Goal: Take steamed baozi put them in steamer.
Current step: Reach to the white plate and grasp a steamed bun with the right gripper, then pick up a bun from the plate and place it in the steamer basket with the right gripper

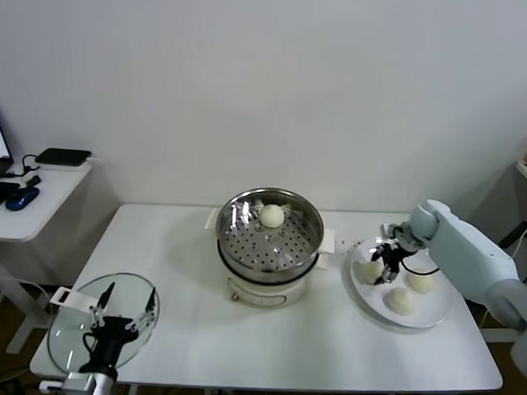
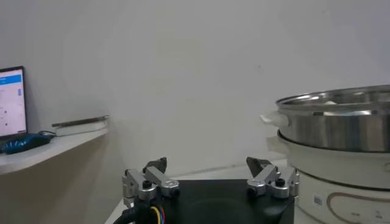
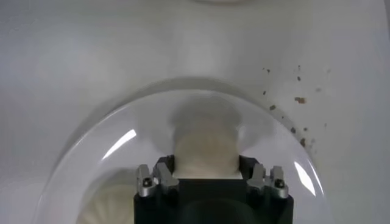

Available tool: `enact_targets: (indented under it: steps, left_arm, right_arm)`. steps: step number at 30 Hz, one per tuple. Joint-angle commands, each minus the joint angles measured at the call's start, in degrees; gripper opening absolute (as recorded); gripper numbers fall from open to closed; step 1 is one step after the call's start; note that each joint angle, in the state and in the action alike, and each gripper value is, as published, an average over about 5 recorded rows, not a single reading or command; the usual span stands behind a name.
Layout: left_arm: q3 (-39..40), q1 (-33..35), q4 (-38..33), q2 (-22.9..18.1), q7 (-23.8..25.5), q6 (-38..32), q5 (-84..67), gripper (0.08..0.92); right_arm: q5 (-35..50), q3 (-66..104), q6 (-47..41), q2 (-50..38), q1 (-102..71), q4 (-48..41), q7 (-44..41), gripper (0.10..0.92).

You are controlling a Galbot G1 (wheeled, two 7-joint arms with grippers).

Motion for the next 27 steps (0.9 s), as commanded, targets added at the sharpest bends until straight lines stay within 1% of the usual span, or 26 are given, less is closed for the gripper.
enact_targets:
  steps: [1, 7, 9, 14, 20, 24, 27]
  left_arm:
    - [-0.13, 0.06, 0.00, -0.04, -0.01, -0.04, -0.05, 0.823]
    - [-0.17, 0.02, -0.21, -0.22, 0.01, -0.03, -0.02, 0.823]
    - [-0.13, -0.02, -0.34, -0.31, 0.01, 0.00, 0.03, 0.823]
    - [-0.11, 0.04, -0.63, -0.34, 0.01, -0.12, 0.01, 0.823]
    - [-0.16, 0.03, -0.81, -0.05, 0.01, -0.36, -0.03, 0.823]
    - [-0.05, 0.03, -0.88, -0.18, -0.03, -0.61, -0.08, 0.823]
    - [0.04, -0.01, -1.04, -0.26, -0.04, -0.76, -0.09, 0.823]
  right_arm:
    - [2.43, -1.68, -0.61, -0.75, 1.49, 1.39, -0.17, 0.686]
    - [13.90, -10.42, -4.67, -3.48, 9.19, 6.58, -0.61, 0.687]
    - [16.40, -13.44, -5.17, -3.81, 12.78, 7.18, -0.97, 0.687]
    - [25.80, -23.70, -6.62, -3.58, 24.36, 9.01, -1.93, 0.687]
    - [38.18, -39.26, -6.86, 0.61, 39.33, 10.99, -4.39, 0.687]
    - [44.63, -43.82, -7.94, 5.17, 45.05, 11.33, -4.69, 0.687]
    - [47.93, -44.99, -9.03, 8.73, 46.59, 11.54, -4.82, 0.687]
